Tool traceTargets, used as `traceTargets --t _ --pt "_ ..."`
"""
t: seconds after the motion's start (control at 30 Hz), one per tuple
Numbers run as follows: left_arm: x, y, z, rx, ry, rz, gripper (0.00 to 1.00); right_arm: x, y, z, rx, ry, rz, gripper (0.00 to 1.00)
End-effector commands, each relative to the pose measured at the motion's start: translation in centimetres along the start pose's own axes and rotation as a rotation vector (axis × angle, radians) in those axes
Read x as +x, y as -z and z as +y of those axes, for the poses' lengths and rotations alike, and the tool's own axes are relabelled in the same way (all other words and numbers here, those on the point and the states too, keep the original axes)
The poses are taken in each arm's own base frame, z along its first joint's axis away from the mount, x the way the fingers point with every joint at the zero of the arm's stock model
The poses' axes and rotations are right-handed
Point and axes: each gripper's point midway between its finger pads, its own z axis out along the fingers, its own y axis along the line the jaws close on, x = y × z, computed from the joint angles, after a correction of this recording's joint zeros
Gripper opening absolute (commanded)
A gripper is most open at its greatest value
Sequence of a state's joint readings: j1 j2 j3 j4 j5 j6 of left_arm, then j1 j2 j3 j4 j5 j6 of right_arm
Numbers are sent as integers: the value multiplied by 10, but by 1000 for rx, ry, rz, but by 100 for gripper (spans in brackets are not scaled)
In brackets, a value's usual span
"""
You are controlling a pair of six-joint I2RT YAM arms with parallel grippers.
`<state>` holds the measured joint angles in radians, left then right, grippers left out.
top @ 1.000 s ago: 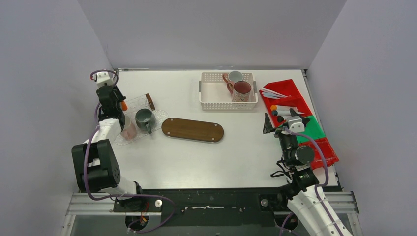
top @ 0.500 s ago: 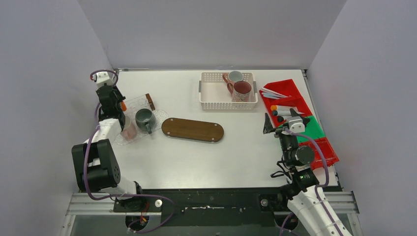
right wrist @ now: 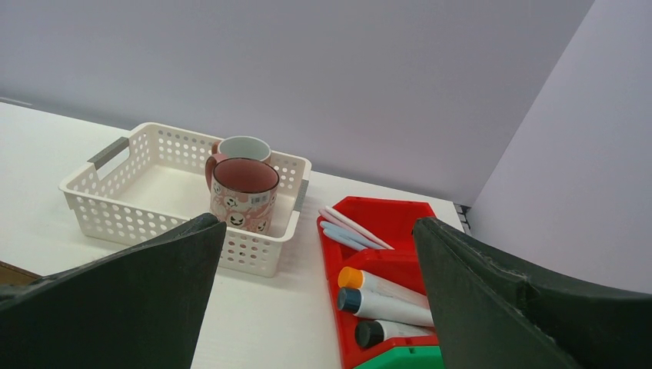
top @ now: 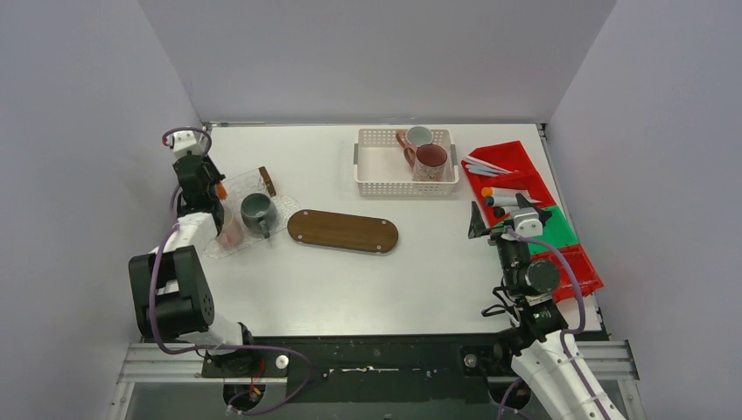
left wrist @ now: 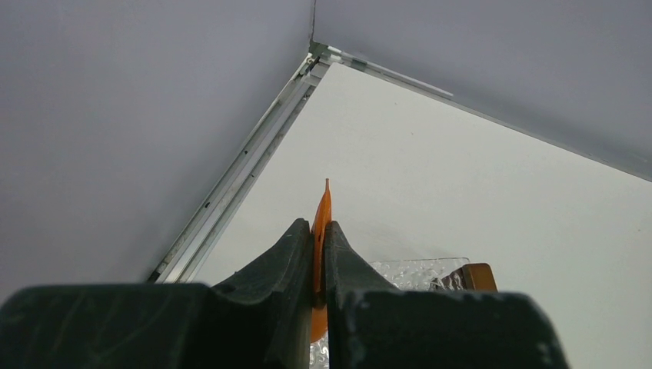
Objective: Prepare toiletry sets of a toothbrush and toothpaste on the tray
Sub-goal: Place the toothpaste in the toothpaste holder.
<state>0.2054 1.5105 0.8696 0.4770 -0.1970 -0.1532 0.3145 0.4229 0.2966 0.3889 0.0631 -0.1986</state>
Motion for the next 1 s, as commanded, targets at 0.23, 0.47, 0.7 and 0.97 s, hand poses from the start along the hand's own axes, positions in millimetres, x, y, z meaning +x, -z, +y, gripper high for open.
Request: traceTargets --t 0.23,0.47,0.7,0.97 --pt "-8 -5 0 2 23 -61 0 -15 -1 -4 13 2 -61 100" --pt "2 -9 2 -4 35 -66 0 -15 0 -4 14 4 -60 100" --pt "13 -11 6 -19 41 -72 0 -15 0 -4 11 5 -60 100" --pt "31 -9 15 -52 48 -58 0 -16 1 -4 12 6 -63 100"
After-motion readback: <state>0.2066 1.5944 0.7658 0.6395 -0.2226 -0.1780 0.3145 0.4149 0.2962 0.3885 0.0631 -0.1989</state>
